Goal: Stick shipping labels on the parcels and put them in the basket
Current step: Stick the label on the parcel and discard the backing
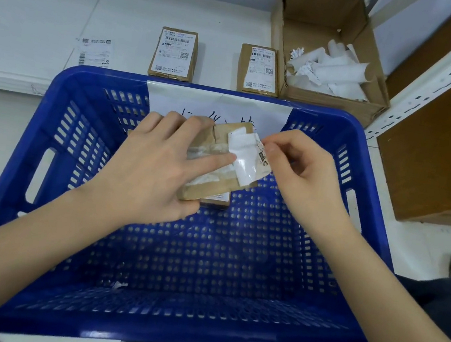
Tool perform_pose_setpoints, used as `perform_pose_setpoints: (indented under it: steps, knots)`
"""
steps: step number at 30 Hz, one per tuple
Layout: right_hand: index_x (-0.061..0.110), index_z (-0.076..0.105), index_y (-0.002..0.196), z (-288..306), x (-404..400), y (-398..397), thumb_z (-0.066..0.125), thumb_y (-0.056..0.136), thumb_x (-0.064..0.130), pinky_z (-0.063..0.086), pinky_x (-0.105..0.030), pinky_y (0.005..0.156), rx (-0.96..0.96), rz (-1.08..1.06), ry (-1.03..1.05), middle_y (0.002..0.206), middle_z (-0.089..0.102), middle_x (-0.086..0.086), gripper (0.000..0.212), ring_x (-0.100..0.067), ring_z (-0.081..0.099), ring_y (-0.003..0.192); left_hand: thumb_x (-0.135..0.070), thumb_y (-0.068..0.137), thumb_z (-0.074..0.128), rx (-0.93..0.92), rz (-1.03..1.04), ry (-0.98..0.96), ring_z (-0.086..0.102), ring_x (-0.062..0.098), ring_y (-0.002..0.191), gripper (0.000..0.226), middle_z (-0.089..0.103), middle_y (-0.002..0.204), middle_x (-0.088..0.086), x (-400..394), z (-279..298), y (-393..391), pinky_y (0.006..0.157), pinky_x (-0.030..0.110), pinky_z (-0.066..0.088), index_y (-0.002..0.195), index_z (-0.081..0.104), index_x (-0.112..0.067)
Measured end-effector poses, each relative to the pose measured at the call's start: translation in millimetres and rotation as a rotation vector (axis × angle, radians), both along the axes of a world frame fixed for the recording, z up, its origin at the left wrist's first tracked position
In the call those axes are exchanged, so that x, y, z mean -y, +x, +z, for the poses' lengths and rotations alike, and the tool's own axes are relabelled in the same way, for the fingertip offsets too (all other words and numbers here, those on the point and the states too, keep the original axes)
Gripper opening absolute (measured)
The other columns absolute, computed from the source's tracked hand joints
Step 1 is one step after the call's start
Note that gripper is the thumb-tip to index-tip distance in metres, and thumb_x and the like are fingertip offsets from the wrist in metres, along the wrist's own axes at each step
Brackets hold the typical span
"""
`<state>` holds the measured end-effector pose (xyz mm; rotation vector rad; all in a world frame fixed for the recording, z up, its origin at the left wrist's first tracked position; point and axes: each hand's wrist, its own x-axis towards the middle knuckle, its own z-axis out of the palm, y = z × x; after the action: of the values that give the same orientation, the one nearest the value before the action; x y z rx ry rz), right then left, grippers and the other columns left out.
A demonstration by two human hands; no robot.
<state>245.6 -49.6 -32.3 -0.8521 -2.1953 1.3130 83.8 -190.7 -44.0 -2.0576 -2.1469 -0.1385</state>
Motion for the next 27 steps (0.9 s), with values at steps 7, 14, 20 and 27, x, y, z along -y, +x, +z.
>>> perform_pose_setpoints:
  steps: [7, 14, 20, 27]
  knots:
    - [0.007, 0.065, 0.116, 0.1, -3.2, -0.5, 0.056, 0.094, 0.018, 0.052, -0.024, 0.085, 0.132, 0.081, -0.163, 0.098, 0.072, -0.005, 0.026, -0.011, 0.066, 0.091, -0.05, 0.068, 0.046, -0.014, -0.019, -0.004, 0.055, 0.039, 0.092, 0.064, 0.055, 0.122, 0.022, -0.1, -0.4, 1.5, 0.076, 0.043, 0.037, 0.123, 0.063, -0.025]
    - [0.026, 0.068, 0.086, 2.5, -6.5, 2.2, 0.066, 0.087, 0.011, 0.053, -0.021, 0.077, 0.089, 0.139, -0.143, 0.075, 0.069, 0.009, 0.015, 0.0, 0.063, 0.074, -0.047, 0.063, 0.063, -0.032, -0.042, 0.008, 0.056, 0.041, 0.093, 0.066, 0.055, 0.122, 0.024, -0.9, -2.8, 1.4, 0.075, 0.045, 0.042, 0.124, 0.063, -0.023]
    - [0.019, 0.069, 0.081, 0.4, -7.6, 2.1, 0.073, 0.082, 0.012, 0.052, -0.018, 0.068, 0.073, 0.047, -0.134, 0.072, 0.068, 0.001, 0.008, -0.004, 0.062, 0.066, -0.047, 0.063, 0.066, -0.046, -0.065, 0.023, 0.054, 0.039, 0.096, 0.069, 0.052, 0.125, 0.022, -1.4, -3.6, 4.7, 0.075, 0.043, 0.038, 0.129, 0.06, -0.027]
    - [0.012, 0.07, 0.074, 0.0, -7.9, 2.4, 0.077, 0.078, 0.011, 0.05, -0.021, 0.061, 0.078, 0.01, -0.149, 0.071, 0.068, -0.012, 0.008, -0.017, 0.06, 0.062, -0.044, 0.053, 0.082, -0.068, -0.072, 0.034, 0.055, 0.039, 0.095, 0.08, 0.055, 0.124, 0.023, -1.0, -3.8, 7.5, 0.076, 0.044, 0.033, 0.128, 0.062, -0.027]
